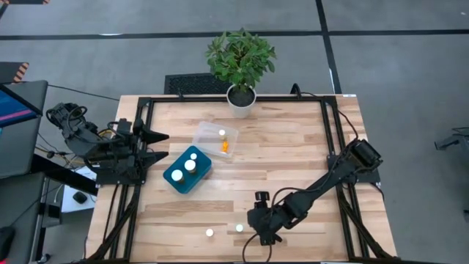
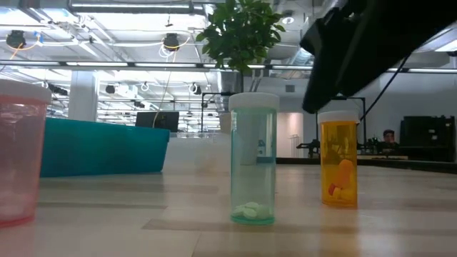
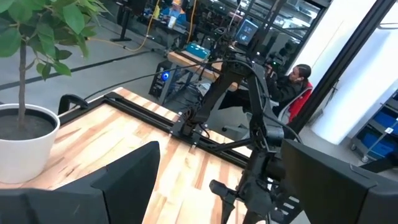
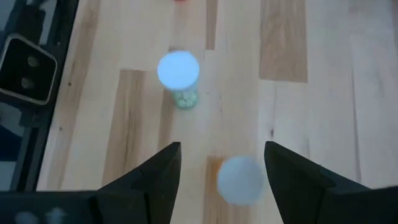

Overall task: Pick and place medicine bottles into bin by pill shape (circle, oval)
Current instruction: Put the orange pill bottle into the blue bin

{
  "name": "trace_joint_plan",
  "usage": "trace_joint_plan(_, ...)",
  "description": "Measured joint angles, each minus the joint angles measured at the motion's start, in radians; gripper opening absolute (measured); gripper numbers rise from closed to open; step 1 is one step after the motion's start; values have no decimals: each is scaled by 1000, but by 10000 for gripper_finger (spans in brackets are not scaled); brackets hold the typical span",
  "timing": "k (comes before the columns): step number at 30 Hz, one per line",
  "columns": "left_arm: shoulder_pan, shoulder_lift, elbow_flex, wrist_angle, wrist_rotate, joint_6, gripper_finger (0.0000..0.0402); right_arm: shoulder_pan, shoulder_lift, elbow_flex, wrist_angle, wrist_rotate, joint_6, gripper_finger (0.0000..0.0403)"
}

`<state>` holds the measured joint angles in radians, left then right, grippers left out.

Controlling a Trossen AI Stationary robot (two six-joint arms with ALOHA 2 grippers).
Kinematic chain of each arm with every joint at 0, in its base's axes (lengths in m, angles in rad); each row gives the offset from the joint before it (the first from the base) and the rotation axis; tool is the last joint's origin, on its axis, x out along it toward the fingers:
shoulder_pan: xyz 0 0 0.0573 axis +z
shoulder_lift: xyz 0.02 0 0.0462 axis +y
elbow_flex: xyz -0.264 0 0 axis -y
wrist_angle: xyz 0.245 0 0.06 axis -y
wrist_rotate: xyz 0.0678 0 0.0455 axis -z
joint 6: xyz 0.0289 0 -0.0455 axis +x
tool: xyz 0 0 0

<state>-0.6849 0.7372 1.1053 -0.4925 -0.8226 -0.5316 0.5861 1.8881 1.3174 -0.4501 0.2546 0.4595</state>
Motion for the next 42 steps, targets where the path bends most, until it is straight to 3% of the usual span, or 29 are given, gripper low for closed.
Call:
trace_joint_plan(25, 0, 0, 0, -11, 5, 0, 328, -19, -1, -31, -12, -48, 6, 234)
trace_joint_plan(42, 0, 0, 0, -11, 5, 0, 328, -19, -1, -31, -11, -60, 9, 103)
